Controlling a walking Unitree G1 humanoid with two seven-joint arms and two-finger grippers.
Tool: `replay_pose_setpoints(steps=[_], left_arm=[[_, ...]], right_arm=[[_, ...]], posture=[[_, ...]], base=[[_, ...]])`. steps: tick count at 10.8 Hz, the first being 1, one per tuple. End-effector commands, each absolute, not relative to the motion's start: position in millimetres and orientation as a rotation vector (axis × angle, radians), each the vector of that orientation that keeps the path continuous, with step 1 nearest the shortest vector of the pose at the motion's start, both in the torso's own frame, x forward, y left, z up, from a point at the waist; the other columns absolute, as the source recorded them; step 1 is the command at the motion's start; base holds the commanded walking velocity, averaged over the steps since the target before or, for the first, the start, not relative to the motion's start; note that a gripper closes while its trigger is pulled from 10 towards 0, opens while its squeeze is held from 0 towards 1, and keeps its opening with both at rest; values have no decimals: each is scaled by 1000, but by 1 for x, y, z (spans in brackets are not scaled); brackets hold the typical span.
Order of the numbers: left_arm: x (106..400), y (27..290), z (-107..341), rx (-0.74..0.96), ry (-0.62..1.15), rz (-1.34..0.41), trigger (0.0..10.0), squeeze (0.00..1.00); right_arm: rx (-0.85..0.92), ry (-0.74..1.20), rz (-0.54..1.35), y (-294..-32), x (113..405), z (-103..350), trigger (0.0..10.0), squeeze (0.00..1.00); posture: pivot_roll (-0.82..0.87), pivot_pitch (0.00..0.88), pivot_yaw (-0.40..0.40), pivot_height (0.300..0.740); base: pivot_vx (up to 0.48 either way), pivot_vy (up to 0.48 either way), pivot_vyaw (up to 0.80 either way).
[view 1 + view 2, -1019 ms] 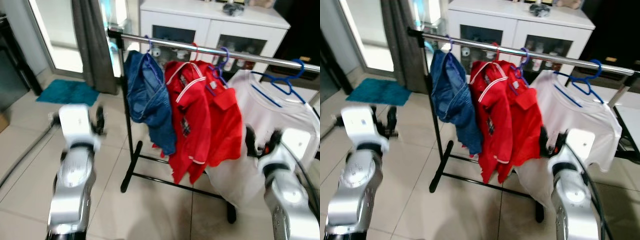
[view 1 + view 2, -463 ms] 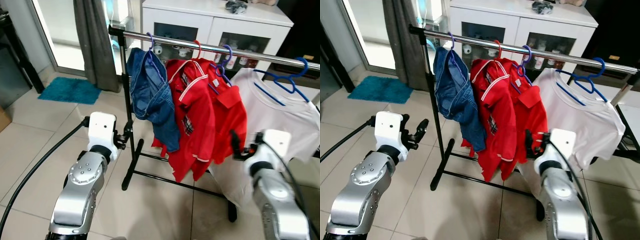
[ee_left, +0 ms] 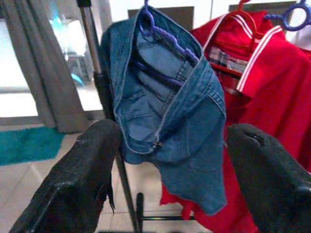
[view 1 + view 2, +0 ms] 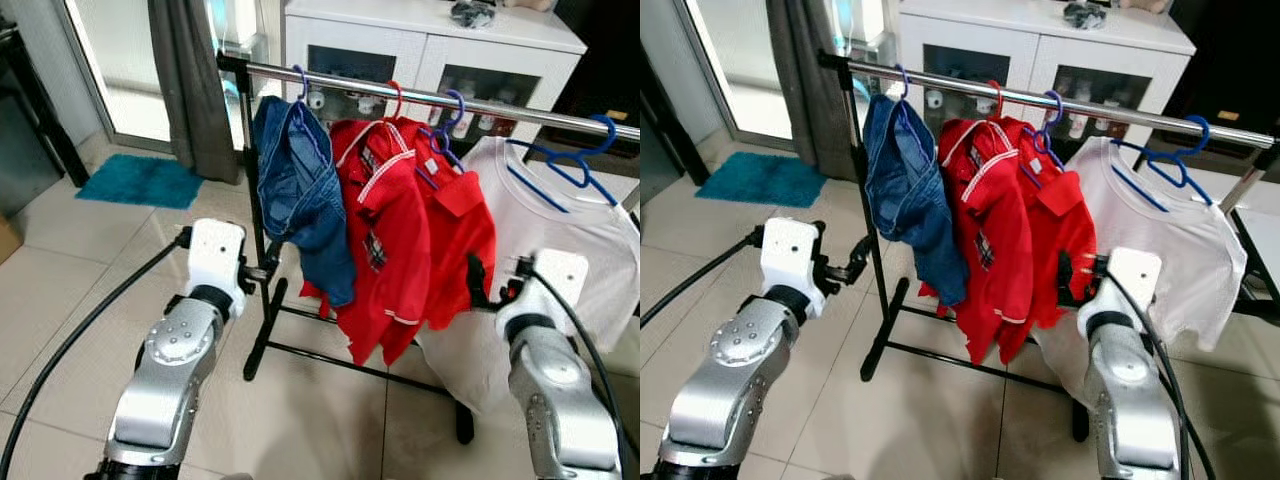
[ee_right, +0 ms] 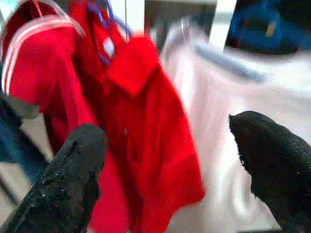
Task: Hang hanger
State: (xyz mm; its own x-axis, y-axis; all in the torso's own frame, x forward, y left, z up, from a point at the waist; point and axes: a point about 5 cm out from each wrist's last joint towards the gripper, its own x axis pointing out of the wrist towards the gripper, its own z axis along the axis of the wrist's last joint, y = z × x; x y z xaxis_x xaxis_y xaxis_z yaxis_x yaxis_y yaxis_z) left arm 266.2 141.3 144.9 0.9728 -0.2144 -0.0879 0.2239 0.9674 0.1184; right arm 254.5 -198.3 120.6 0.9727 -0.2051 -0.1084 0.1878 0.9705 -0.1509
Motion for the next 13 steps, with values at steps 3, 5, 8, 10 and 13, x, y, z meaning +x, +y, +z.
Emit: replay_pose_setpoints(steps=[3,5,8,10,13], left_arm=[[268,140,149,181,49,-218,10000,0],[268,139,149,175,48,-212,10000,0],[268,139,148,164,52,-208,10000,0],[268,139,149,95,47,-205,10000,0],[269,140,152,140,25,-209,10000,0]], right_arm=[[-59,52,-114,-184,258,126,10000,1000],[-89,54,-127,-186,259,125,10000,1000],[-85,45,-118,-188,260,124,10000,1000],[-102,55,-117,-188,261,124,10000,1000],[-59,56,-87,-187,261,125,10000,1000]], posture=[[65,0,-48,740],[64,0,-50,740],[60,0,-53,740],[59,0,-54,740],[65,0,-52,740]], base=[[0,-160,0],[0,-480,0],[0,-480,0],[0,-223,0],[0,0,267]])
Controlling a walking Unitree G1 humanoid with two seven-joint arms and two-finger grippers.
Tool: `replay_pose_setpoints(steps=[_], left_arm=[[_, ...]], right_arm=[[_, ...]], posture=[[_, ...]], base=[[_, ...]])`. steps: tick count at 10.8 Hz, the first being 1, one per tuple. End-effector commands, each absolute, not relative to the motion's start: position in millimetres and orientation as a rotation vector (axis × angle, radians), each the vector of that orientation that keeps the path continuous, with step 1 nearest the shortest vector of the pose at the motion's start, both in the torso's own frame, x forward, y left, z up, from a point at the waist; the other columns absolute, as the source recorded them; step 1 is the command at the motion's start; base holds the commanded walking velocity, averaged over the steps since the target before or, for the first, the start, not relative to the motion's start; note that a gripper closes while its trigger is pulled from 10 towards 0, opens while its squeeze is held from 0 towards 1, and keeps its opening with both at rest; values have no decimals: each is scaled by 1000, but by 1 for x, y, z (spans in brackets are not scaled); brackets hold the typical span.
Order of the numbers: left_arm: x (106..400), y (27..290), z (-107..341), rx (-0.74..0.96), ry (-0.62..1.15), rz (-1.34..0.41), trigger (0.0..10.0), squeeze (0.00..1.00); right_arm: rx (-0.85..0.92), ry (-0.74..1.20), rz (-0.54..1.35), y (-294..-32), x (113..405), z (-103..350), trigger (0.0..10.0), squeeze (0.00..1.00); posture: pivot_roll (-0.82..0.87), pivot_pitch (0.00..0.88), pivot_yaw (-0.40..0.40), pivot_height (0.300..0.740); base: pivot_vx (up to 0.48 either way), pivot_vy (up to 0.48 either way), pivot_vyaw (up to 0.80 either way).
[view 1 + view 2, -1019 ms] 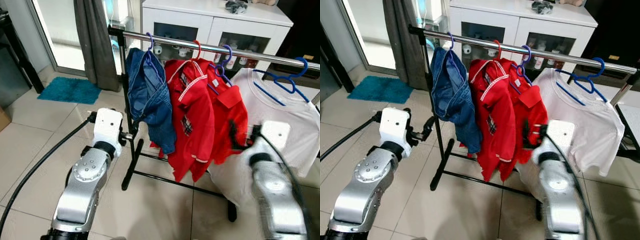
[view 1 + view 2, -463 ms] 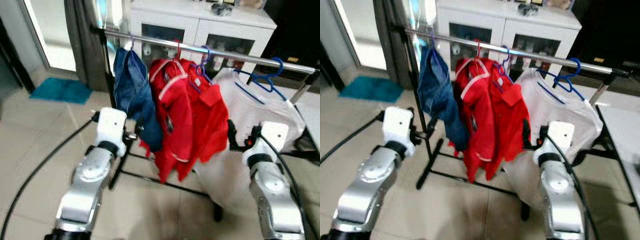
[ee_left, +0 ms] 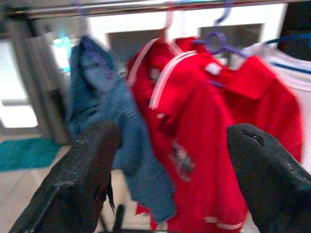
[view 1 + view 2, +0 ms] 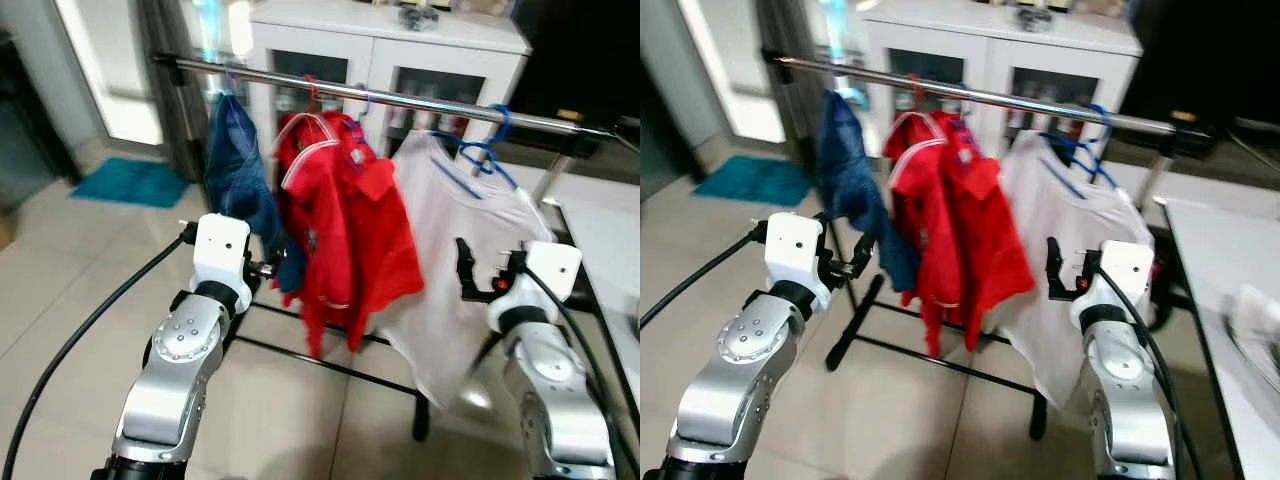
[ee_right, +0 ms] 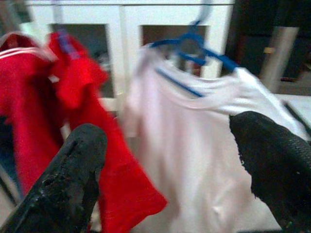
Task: Hang hanger
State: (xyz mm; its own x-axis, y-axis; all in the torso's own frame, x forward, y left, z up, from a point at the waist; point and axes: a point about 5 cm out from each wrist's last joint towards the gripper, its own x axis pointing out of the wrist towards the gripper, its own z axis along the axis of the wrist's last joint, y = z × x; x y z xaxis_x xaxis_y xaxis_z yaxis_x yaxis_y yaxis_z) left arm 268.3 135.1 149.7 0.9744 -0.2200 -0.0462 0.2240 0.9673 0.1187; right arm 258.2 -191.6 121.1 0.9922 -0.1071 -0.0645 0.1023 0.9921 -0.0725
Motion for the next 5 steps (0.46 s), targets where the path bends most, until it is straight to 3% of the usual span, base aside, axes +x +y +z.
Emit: replay_pose_setpoints(steps=[1,5], left_arm=[[270,140,153,137,23,-203,10000,0],[273,138,152,139,21,-206,10000,0]], right_arm=[[-84,40,-104,-188,262,128,10000,1000],[-117,-38,-141,-190,268,138,10000,1000]], posture=[[65,0,-51,740],[64,0,-59,740]], base=[[296,0,800],[293,0,0]])
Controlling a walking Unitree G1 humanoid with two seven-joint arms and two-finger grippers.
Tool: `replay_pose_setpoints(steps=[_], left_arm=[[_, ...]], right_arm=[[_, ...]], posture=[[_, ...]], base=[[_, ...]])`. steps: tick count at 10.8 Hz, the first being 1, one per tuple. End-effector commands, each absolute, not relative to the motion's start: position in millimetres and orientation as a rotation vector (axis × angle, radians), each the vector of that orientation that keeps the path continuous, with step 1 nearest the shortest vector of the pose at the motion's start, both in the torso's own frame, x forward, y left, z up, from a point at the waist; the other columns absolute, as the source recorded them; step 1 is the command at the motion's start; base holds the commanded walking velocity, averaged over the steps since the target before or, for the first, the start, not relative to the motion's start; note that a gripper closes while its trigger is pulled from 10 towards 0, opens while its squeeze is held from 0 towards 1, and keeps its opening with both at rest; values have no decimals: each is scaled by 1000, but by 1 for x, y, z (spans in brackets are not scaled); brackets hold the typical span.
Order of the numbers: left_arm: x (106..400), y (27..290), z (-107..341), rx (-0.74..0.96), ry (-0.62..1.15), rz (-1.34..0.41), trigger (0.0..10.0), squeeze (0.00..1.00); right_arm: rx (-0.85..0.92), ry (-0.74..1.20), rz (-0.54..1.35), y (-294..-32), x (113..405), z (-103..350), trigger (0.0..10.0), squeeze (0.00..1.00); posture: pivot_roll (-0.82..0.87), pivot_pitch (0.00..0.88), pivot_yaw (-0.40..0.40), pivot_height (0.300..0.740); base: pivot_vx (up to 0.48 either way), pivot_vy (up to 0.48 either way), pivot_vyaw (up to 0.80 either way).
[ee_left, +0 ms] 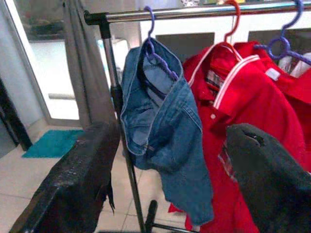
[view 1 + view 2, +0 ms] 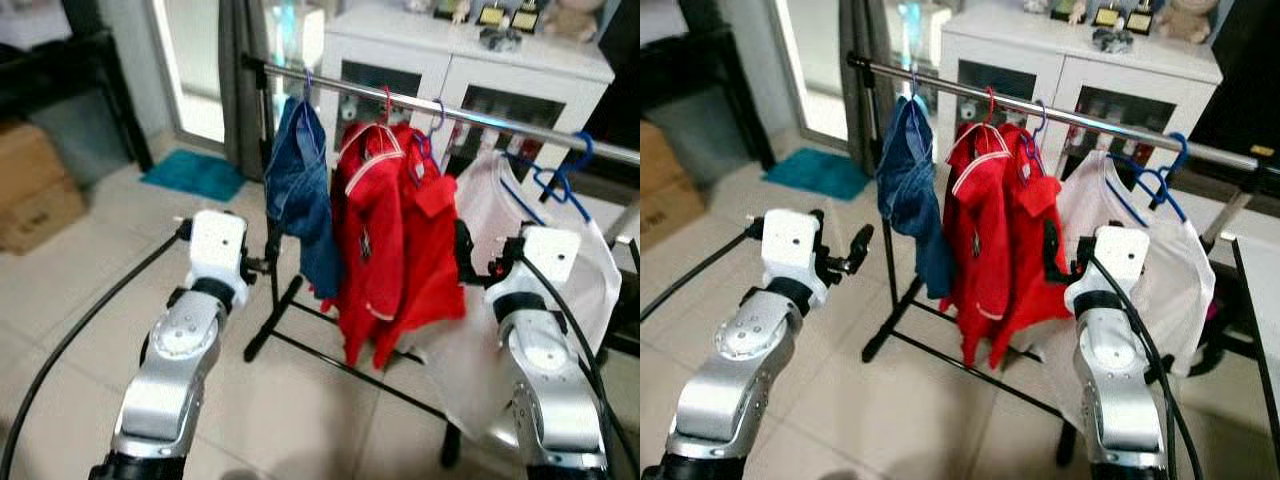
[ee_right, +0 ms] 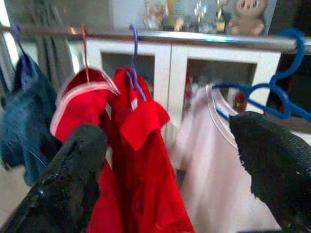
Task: Hang hanger
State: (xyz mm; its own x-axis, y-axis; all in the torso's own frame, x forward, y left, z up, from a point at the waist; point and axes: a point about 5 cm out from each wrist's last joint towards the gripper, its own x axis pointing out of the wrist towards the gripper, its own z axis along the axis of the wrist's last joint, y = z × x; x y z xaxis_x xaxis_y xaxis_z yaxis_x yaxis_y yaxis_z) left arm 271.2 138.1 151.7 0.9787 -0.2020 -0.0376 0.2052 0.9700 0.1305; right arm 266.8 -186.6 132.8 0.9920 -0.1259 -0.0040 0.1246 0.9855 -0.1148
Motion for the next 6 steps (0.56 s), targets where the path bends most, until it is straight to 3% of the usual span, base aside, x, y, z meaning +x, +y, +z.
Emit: replay_pose_setpoints(steps=[1,6], left_arm=[[272,137,152,139,21,-211,10000,0],[271,135,151,153,24,-233,10000,0]], right_arm=[[-133,53,-148,-191,269,132,10000,1000],[-104,25,-107,-188,272,136,10000,1000]], posture=[[64,0,-63,740],[67,0,-72,740]], base=[[292,0,0],[294,0,0]])
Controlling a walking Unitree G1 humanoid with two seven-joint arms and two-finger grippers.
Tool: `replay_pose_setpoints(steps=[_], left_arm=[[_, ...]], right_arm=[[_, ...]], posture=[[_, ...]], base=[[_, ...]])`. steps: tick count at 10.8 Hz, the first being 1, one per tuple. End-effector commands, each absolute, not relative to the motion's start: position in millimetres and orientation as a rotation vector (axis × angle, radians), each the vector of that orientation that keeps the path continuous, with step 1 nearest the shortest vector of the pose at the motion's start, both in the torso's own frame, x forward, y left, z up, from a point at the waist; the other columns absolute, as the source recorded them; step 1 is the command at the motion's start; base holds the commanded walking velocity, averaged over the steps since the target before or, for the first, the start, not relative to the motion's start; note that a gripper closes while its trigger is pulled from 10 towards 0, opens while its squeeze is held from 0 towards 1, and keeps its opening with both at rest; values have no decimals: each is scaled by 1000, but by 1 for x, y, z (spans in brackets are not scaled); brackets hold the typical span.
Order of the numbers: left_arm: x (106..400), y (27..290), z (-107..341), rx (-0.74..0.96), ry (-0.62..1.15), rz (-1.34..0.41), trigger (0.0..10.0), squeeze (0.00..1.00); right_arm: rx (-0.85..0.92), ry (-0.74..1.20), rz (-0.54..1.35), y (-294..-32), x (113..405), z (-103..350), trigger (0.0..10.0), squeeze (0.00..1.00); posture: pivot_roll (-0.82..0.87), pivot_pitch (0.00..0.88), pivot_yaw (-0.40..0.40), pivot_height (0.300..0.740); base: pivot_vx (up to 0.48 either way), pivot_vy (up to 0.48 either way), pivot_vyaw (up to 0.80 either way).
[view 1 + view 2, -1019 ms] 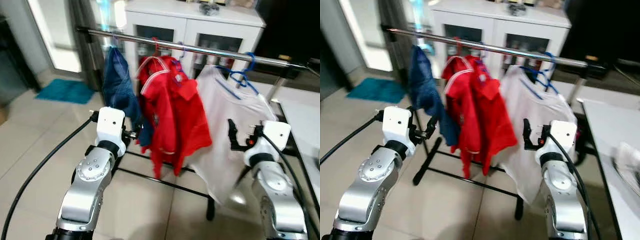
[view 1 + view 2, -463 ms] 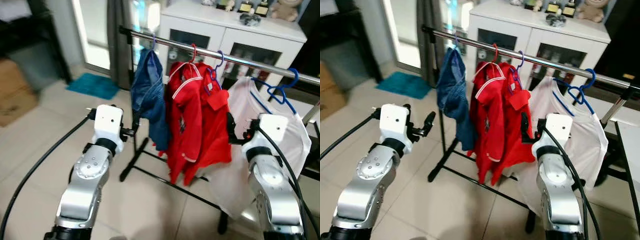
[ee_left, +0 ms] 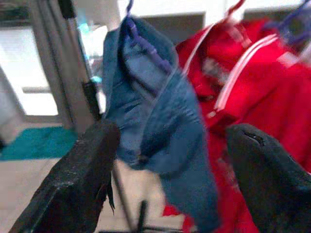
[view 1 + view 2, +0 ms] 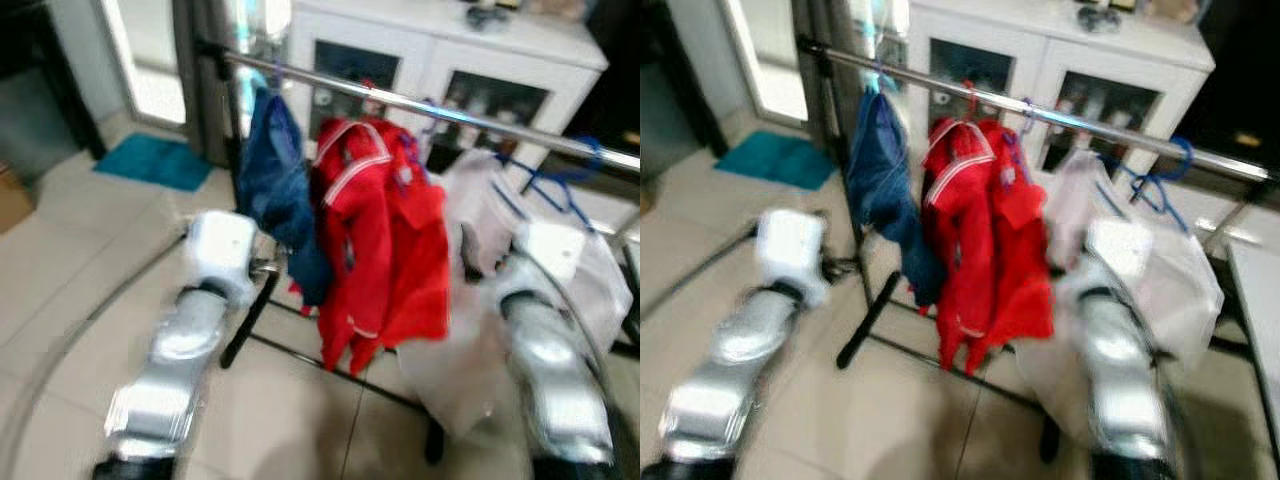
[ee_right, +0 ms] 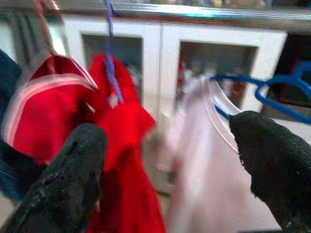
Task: Hang hanger
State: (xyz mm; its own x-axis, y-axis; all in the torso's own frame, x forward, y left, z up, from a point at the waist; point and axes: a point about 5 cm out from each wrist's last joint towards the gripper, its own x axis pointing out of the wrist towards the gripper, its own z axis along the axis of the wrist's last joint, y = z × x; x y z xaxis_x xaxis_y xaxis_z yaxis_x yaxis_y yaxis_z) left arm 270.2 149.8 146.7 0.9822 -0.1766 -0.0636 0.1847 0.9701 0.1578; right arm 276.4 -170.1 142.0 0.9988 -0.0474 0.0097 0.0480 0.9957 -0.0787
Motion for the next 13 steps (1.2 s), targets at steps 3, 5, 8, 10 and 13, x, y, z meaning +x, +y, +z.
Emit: replay_pose_setpoints(steps=[3,5,8,10,13], left_arm=[[270,134,151,154,23,-244,10000,0],[271,133,151,157,21,-254,10000,0],[270,130,152,164,16,-271,10000,0],[271,131,152,171,16,-268,10000,0],[273,127,156,189,-15,-310,10000,0]], right_arm=[[-100,27,-108,-190,272,138,10000,1000],[-99,20,-112,-195,274,141,10000,1000],[-97,2,-79,-198,281,149,10000,1000],[-58,21,-53,-204,285,149,10000,1000],[-59,24,56,-207,295,161,10000,1000]], posture=[[65,0,-72,740],[67,0,-73,740],[68,0,-84,740],[68,0,-84,740],[67,0,-69,740]], base=[[292,0,0],[294,0,0],[294,0,0],[291,0,0],[91,0,0]])
